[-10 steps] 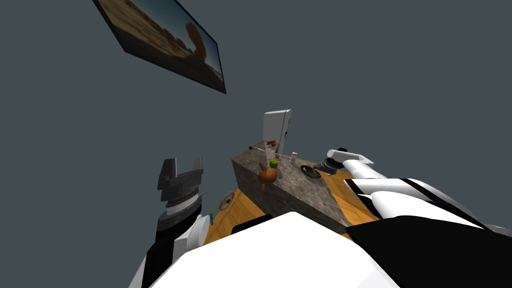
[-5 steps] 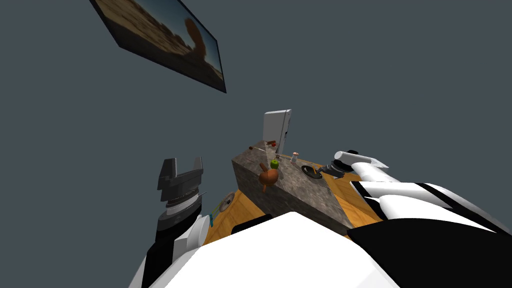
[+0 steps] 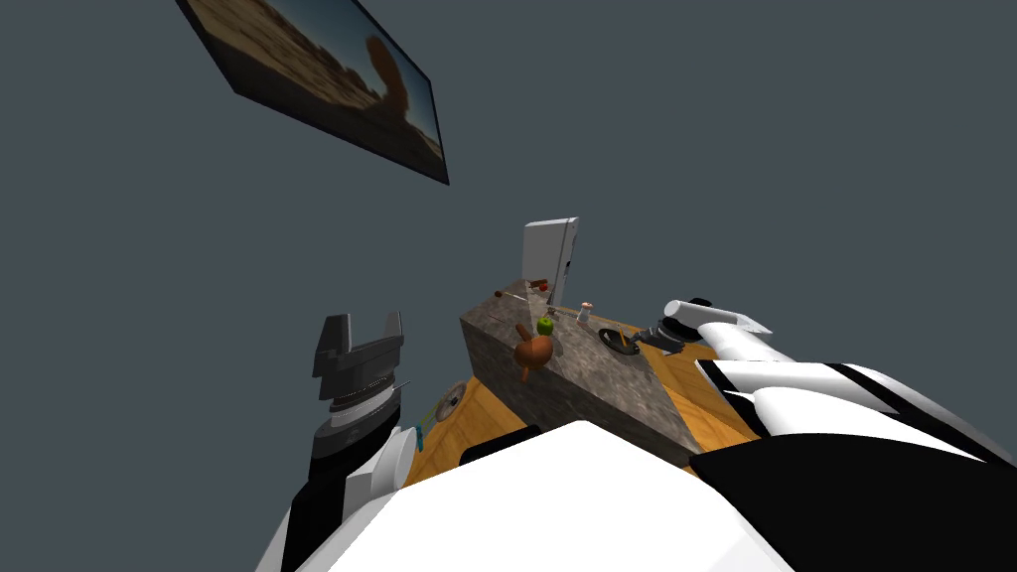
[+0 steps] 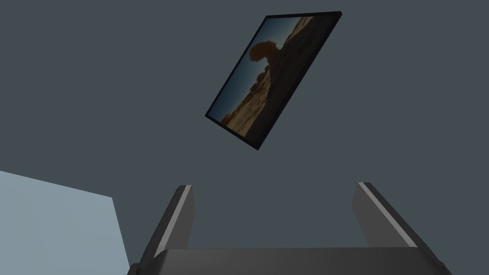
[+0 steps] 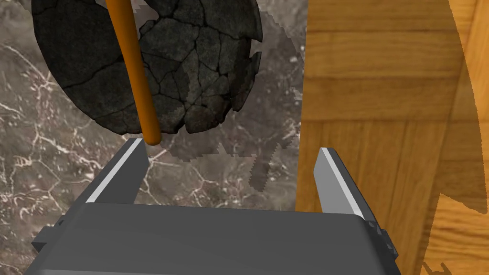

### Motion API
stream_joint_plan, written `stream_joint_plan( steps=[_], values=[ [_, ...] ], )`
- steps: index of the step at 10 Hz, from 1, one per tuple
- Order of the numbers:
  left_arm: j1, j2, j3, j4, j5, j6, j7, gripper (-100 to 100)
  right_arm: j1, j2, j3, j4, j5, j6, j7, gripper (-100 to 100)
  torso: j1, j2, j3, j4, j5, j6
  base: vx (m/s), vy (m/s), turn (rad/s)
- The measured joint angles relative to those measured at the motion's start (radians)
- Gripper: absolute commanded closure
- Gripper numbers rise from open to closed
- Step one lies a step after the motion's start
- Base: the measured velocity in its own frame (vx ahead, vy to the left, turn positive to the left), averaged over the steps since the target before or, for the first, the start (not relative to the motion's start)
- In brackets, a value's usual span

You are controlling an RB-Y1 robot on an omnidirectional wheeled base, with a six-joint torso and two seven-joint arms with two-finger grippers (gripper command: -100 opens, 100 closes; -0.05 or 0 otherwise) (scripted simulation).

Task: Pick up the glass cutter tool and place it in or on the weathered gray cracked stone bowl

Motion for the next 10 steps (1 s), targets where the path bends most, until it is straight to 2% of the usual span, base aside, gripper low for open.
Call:
stream_joint_plan(
  steps=[1,2,3,4,5,6,8,10],
  values=[
    [0.0,0.0,0.0,0.0,0.0,0.0,0.0,0,0.027,-0.019,0.031,-0.043,0.031,-0.02,0.009,-100,-0.002,0.001,0.001,0.0,0.0,-0.002,-0.055,-0.064,0.176],
    [0.0,0.0,0.0,0.0,0.0,0.0,0.0,0,0.081,-0.045,0.045,-0.125,0.054,-0.037,0.017,-100,-0.003,0.003,0.002,0.001,0.0,0.0,-0.026,-0.025,-0.004],
    [0.0,0.0,0.0,0.0,0.0,0.0,0.0,0,0.103,-0.067,0.06,-0.177,0.069,-0.049,0.014,-100,-0.002,0.002,0.001,0.001,0.0,0.0,-0.006,-0.004,-0.027],
    [0.0,0.0,0.0,0.0,0.0,0.0,0.0,0,0.078,-0.088,0.091,-0.166,0.08,-0.07,0.025,-100,-0.001,0.001,0.001,0.0,0.0,0.0,0.0,0.0,0.0],
    [0.0,0.0,0.0,0.0,0.0,0.0,0.0,0,0.05,-0.102,0.126,-0.132,0.083,-0.099,0.052,-100,0.0,0.0,0.0,0.0,0.0,0.0,0.0,0.0,0.0],
    [0.0,0.0,0.0,0.0,0.0,0.0,0.0,0,0.052,-0.107,0.148,-0.112,0.08,-0.128,0.081,-100,0.0,0.0,0.0,0.0,0.0,0.0,0.0,0.0,0.0],
    [0.0,0.0,0.0,0.0,0.0,0.0,0.0,0,0.05,-0.109,0.164,-0.099,0.08,-0.166,0.138,-100,0.0,0.0,0.0,0.0,0.0,0.0,0.0,0.0,0.0],
    [0.0,0.0,0.0,0.0,0.0,0.0,0.0,0,0.048,-0.109,0.166,-0.096,0.08,-0.17,0.195,-100,0.0,0.0,0.0,0.0,0.0,0.0,-0.01,-0.003,0.019]
  ],
)
